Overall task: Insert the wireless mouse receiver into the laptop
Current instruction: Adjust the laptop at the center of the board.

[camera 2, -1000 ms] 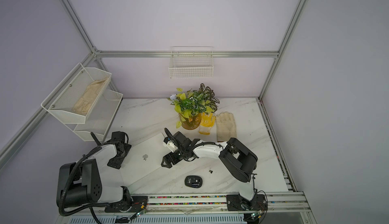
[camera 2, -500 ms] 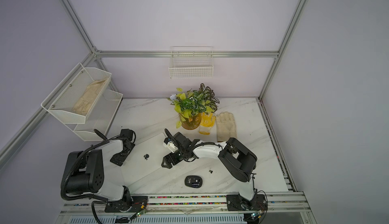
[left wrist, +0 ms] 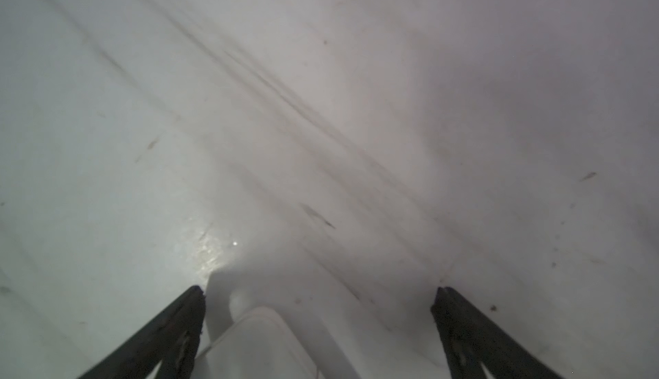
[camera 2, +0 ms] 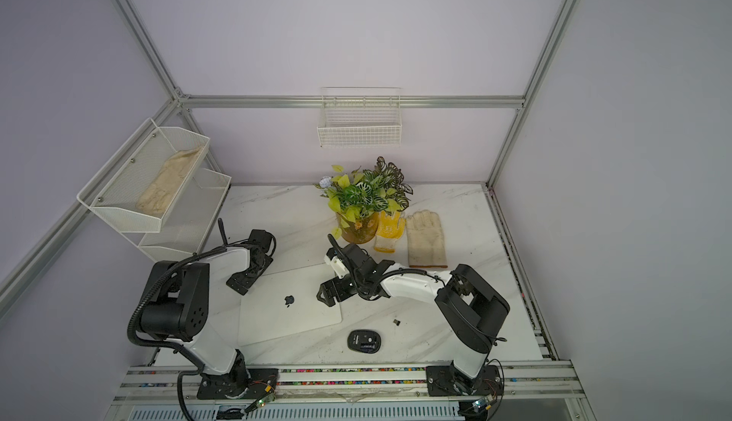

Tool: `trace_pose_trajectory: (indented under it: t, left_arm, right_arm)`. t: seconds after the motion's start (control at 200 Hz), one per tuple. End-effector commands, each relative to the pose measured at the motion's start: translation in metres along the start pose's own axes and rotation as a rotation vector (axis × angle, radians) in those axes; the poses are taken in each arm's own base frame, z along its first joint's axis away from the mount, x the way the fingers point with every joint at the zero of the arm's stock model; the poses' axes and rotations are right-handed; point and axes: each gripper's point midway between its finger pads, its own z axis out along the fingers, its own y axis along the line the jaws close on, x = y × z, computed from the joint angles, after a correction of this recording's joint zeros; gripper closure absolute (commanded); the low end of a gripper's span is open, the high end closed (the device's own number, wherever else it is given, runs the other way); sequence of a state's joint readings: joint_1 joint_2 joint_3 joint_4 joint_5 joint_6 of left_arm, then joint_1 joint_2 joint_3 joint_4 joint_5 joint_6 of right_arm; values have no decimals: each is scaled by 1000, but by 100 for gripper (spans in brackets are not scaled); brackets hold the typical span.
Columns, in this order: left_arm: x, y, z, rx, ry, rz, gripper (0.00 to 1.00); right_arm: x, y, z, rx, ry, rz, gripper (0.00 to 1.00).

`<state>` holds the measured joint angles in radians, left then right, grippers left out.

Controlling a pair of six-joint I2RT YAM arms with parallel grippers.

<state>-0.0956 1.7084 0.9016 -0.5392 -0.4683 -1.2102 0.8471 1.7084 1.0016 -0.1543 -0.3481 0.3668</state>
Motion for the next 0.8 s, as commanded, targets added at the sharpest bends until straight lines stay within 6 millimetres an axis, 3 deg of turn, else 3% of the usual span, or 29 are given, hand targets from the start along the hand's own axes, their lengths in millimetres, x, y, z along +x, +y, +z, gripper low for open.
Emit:
trace_pose_trajectory:
  t: [0.0, 0.14, 0.22, 0.35, 0.465, 0.68, 0.79]
  left_arm:
    - [88, -92, -25, 312, 401, -46, 0]
    - [86, -111, -34, 356, 390, -20, 0]
    - [73, -107, -43, 356, 342, -6, 0]
    - [47, -79, -65, 301, 238, 64, 0]
    - [36, -47, -84, 259, 199, 148, 0]
    - [37, -5, -128, 348, 207, 430, 0]
    - [44, 25, -141, 345, 239, 474, 2]
  right_arm:
    - [-5, -6, -14, 18, -41, 33, 6]
    - [7, -10, -16, 30, -10, 25, 5]
    - [8, -10, -17, 32, -6, 17, 5]
    - [5, -8, -19, 32, -16, -8, 5]
    - [0, -9, -21, 49, -13, -39, 5]
    - [-22, -18, -23, 115, -53, -14, 6]
    - [-37, -28, -29, 112, -85, 55, 9]
